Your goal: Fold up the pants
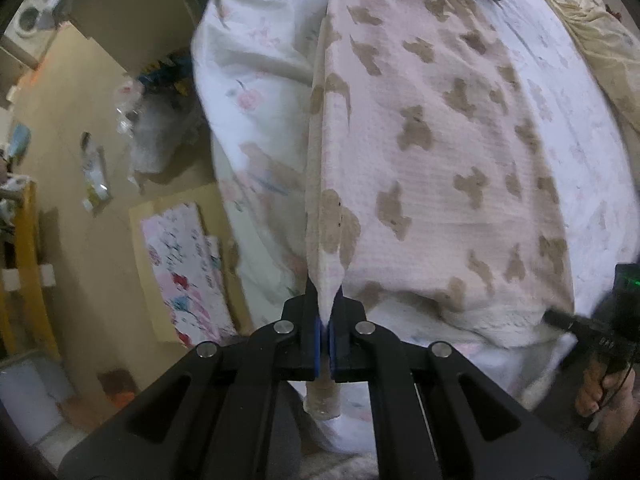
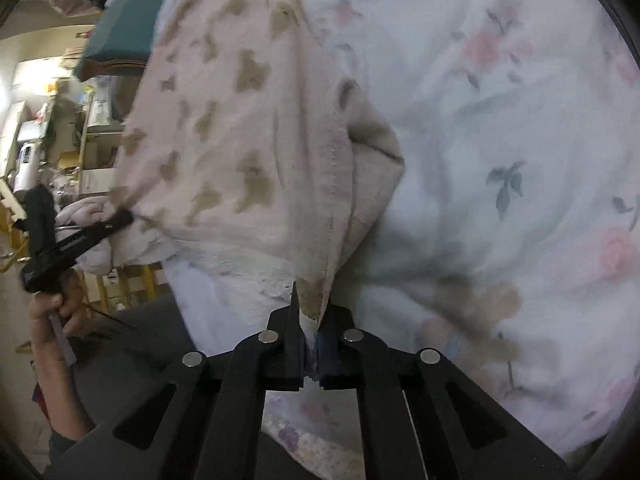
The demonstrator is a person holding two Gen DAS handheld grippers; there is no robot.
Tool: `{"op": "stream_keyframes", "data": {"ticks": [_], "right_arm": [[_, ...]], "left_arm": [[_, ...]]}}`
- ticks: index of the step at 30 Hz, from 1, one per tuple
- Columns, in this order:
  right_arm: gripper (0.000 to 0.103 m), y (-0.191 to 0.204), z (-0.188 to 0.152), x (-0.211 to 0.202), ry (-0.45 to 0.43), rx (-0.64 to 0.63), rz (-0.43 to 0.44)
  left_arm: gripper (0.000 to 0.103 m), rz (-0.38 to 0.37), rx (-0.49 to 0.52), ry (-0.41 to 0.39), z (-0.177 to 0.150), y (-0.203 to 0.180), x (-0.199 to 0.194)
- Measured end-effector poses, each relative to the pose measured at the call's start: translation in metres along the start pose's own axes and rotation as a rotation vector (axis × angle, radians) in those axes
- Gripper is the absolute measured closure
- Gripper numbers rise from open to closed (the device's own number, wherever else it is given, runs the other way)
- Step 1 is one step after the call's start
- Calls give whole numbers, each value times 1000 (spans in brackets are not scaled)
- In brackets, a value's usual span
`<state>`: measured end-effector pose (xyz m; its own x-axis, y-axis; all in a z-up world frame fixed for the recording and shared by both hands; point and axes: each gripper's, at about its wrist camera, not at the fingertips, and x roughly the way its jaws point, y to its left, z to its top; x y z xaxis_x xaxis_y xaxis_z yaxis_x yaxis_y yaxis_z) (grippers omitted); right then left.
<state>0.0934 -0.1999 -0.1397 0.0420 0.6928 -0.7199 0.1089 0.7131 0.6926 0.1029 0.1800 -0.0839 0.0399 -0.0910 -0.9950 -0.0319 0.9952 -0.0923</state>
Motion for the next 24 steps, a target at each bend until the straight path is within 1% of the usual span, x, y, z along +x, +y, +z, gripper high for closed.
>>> {"op": "stream_keyframes", "data": {"ticks": [1, 2, 4, 5, 8, 10, 11, 12, 13, 14, 17, 18, 19, 20, 22, 23, 24], "right_arm": [[100, 8, 2, -12, -37, -19, 19], [100, 16, 5, -34, -71, -40, 44], [100, 28, 10, -67, -123, -87, 67], [100, 38, 12, -91, -159, -122, 76], [100, 68, 16, -157, -239, -230, 78], [100, 84, 15, -197, -285, -295, 90], [100, 96, 12, -224, -322, -335, 98], [100, 105, 9, -244, -354, -359, 99], [100, 112, 6, -265, -387, -370, 117], [100, 120, 3, -291, -422, -372, 146], [100, 141, -3, -338, -509, -383, 175], [100, 145, -4, -346, -526, -380, 172], [100, 154, 0, -357, -546, -381, 166], [100, 161, 8, -363, -560, -377, 147], [100, 167, 25, -374, -566, -354, 128], [100, 164, 34, -381, -566, -346, 119], [100, 167, 47, -385, -568, -339, 106]], "left_arm": [[102, -28, -5, -9, -2, -2, -8], [102, -50, -9, -21, -4, -4, -14], [102, -103, -14, -56, -9, -10, -37], [102, -139, -8, -89, -13, -15, -54], [103, -208, -7, -158, -21, -24, -93], [103, -347, -52, -224, -33, -25, -133], [103, -381, -50, -251, -38, -25, -146], [103, -432, -60, -292, -45, -27, -166], [103, -500, -75, -325, -52, -29, -186], [103, -545, -70, -362, -57, -32, -204], [103, -589, -41, -454, -62, -47, -248], [103, -587, -26, -489, -61, -54, -264], [103, -584, -23, -508, -57, -58, -274], [103, -578, -11, -537, -49, -65, -287], [103, -576, -32, -557, -30, -71, -296], [103, -561, -33, -561, -18, -74, -300], [103, -534, -46, -572, 2, -77, -302]]}}
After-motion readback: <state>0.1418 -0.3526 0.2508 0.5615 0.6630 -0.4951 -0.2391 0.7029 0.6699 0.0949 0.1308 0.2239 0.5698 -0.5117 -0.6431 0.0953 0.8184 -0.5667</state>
